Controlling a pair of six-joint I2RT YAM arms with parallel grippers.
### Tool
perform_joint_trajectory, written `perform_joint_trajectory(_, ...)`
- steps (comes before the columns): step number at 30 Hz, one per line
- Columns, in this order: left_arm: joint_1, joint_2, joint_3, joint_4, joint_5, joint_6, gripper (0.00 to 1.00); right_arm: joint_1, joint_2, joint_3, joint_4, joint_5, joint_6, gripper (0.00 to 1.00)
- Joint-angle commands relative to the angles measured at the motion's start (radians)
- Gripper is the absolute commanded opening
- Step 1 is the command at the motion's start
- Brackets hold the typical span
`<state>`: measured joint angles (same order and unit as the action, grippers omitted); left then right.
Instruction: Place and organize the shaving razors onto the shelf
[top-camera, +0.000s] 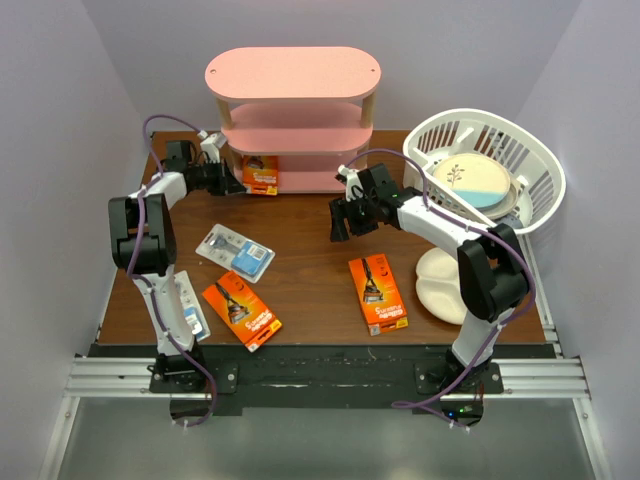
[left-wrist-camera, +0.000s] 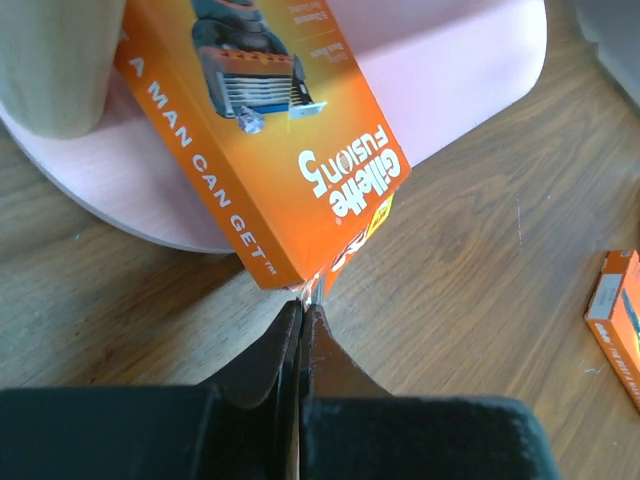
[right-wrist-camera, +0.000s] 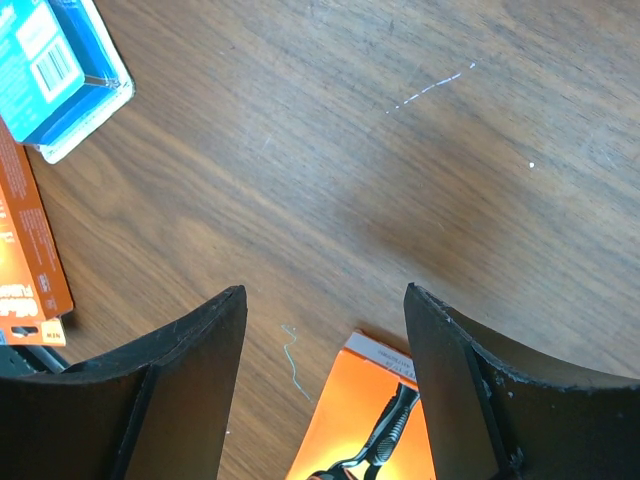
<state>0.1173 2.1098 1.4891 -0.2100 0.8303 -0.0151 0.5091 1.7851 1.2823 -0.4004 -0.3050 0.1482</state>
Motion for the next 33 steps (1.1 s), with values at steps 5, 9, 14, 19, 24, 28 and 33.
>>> perform_joint_trajectory(5, 0.008, 0.021, -0.004, -0.085, -0.042, -0.042, 0.29, -0.004, 0.023, 0.064, 0.002, -0.002, -0.012, 0.69)
perform_joint_trajectory(9, 0.01, 0.009, -0.02, -0.052, -0.051, -0.074, 0.42, -0.006, 0.02, 0.061, 0.003, 0.003, -0.015, 0.69)
perform_joint_trajectory(14, 0.013, -0.039, -0.059, -0.034, -0.076, -0.089, 0.44, -0.006, 0.013, 0.057, 0.002, 0.006, -0.021, 0.69)
perform_joint_trajectory(19, 0.022, -0.126, -0.182, 0.035, -0.106, -0.141, 0.42, -0.006, 0.01, 0.061, -0.005, 0.015, -0.032, 0.7)
perform_joint_trajectory(24, 0.021, -0.243, -0.372, 0.302, -0.112, -0.331, 0.0, -0.006, 0.013, 0.064, -0.011, 0.024, -0.041, 0.71)
perform_joint_trajectory(28, 0.016, -0.24, -0.449, 0.438, -0.102, -0.488, 0.0, -0.004, 0.02, 0.065, -0.012, 0.027, -0.045, 0.71)
perform_joint_trajectory(33, 0.005, -0.171, -0.445, 0.569, -0.066, -0.647, 0.0, -0.006, 0.025, 0.063, -0.012, 0.03, -0.052, 0.71)
